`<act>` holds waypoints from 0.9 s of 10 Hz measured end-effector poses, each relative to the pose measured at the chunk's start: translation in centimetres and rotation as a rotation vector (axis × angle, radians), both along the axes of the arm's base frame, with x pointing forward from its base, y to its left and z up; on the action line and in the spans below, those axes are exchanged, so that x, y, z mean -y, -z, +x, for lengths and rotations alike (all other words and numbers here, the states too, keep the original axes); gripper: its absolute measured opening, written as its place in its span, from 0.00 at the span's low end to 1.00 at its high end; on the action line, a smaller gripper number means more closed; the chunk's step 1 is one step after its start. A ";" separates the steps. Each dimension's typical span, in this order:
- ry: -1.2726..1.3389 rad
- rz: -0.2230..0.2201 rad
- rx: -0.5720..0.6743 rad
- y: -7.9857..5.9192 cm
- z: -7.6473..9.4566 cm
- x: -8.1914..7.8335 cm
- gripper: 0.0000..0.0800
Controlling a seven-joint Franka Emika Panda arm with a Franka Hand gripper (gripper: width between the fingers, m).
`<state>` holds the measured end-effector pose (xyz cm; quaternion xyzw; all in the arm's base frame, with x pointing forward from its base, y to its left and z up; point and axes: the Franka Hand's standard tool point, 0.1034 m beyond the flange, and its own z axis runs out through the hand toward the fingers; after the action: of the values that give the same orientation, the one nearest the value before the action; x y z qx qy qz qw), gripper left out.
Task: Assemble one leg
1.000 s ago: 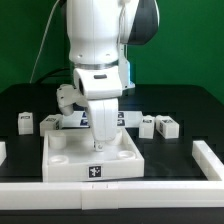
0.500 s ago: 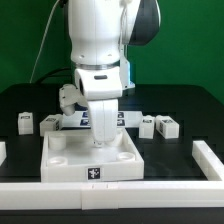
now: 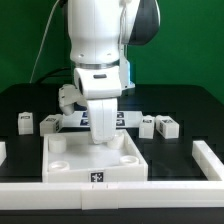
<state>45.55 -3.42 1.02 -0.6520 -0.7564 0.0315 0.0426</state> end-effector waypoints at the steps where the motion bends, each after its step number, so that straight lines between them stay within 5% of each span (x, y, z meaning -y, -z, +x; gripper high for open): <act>1: 0.000 0.000 0.000 0.0 0.0 0.0 0.08; 4: 0.063 -0.003 0.005 0.1 0.0 -1.0 0.08; 9: 0.146 0.017 0.027 0.0 1.7 -7.1 0.08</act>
Offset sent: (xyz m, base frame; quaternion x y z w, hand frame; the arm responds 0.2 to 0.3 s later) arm -0.0053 0.0209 -0.0101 -0.0008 0.0033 0.0770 0.9970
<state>47.22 3.70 0.97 -0.7055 -0.7074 0.0130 0.0399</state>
